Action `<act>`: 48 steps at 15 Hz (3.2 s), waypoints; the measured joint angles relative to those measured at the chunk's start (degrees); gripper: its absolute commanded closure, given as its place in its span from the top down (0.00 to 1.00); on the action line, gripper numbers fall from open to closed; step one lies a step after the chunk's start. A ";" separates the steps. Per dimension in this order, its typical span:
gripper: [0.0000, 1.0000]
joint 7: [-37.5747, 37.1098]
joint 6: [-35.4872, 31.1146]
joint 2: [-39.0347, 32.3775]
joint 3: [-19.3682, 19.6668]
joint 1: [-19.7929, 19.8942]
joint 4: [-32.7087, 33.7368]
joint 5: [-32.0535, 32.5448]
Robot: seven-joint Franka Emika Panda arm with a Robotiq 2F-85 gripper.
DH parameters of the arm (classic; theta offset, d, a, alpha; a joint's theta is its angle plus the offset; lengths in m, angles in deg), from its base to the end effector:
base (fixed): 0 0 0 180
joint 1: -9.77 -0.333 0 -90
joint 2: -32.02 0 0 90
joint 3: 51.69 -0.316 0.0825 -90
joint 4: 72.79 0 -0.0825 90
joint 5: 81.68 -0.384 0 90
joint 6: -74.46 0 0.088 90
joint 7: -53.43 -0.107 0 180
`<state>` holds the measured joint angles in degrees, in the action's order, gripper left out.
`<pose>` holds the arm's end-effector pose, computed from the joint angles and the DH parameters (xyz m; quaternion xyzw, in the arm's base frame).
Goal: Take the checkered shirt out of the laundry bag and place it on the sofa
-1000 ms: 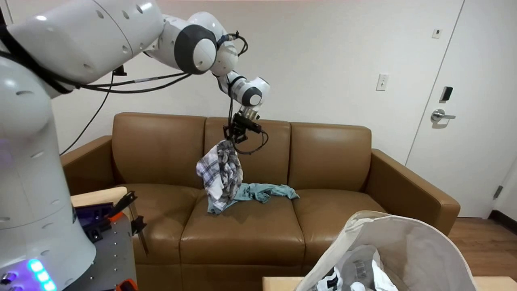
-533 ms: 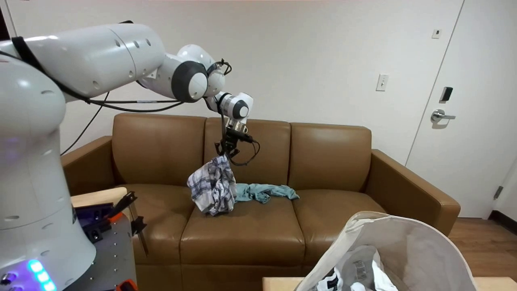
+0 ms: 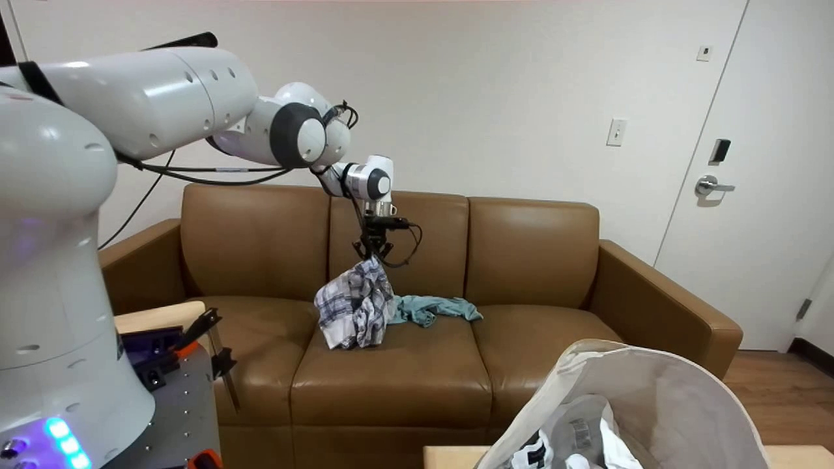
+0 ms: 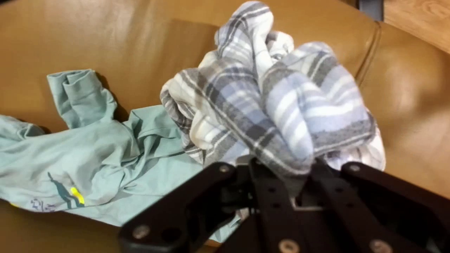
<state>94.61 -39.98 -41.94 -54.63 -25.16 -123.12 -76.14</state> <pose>0.6119 0.4489 0.0729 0.7638 0.6396 -0.0857 0.0135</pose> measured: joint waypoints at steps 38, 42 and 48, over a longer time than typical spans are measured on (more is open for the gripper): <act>1.00 -23.51 -8.54 42.02 7.44 13.29 -33.56 3.92; 1.00 -31.34 -12.63 50.03 4.69 15.06 -44.88 6.55; 1.00 -33.07 -20.60 61.73 0.03 19.53 -63.65 6.34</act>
<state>61.54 -60.57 19.79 -54.60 -5.63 -186.77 -69.80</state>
